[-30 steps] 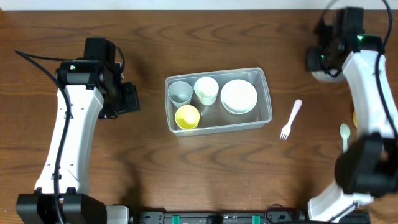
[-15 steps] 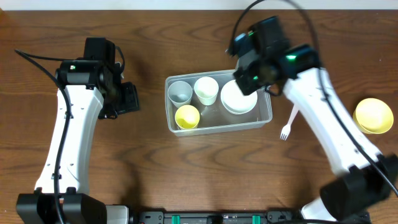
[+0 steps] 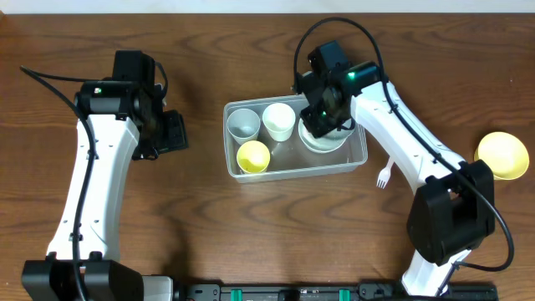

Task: Pack container
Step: 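Grasp grey bowl with right gripper and stack it in container, then grasp the yellow bowl with the right gripper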

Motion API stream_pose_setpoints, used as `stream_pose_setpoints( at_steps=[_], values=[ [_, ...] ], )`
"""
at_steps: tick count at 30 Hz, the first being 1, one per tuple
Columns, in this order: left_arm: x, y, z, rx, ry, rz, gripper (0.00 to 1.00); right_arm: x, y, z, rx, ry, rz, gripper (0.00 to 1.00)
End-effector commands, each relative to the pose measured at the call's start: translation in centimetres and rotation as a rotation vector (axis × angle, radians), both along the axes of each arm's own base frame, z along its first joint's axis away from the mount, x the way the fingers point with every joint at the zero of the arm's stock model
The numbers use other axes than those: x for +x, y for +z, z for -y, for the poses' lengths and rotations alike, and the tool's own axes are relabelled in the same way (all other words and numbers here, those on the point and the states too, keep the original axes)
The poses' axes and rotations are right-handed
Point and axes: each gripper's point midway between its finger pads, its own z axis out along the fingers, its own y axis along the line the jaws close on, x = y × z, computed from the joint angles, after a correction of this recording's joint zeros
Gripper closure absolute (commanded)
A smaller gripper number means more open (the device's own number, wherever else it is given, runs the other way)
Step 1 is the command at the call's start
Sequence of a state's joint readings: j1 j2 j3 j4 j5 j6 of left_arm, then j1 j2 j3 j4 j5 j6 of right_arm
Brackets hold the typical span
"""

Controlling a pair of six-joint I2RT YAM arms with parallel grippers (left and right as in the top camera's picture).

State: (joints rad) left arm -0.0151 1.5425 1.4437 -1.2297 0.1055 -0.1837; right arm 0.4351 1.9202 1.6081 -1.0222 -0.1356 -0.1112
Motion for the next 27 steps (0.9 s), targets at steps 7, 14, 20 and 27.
stream_pose_setpoints(
  at_steps=[7,14,20,27],
  values=[
    [-0.2,0.3,0.0,-0.004,0.002,0.009,0.39,2.1,4.0,2.9,-0.051,-0.156,0.116,0.54],
    [-0.2,0.3,0.0,-0.003,-0.002,0.009,0.39,4.0,14.6,16.3,0.001,-0.723,0.371,0.45],
    [-0.2,0.3,0.0,-0.003,-0.002,0.009,0.39,0.1,14.4,30.6,-0.023,-1.229,0.300,0.39],
    [-0.2,0.3,0.0,-0.003,-0.002,0.009,0.38,-4.1,6.8,40.2,-0.106,-1.495,0.064,0.37]
  ],
)
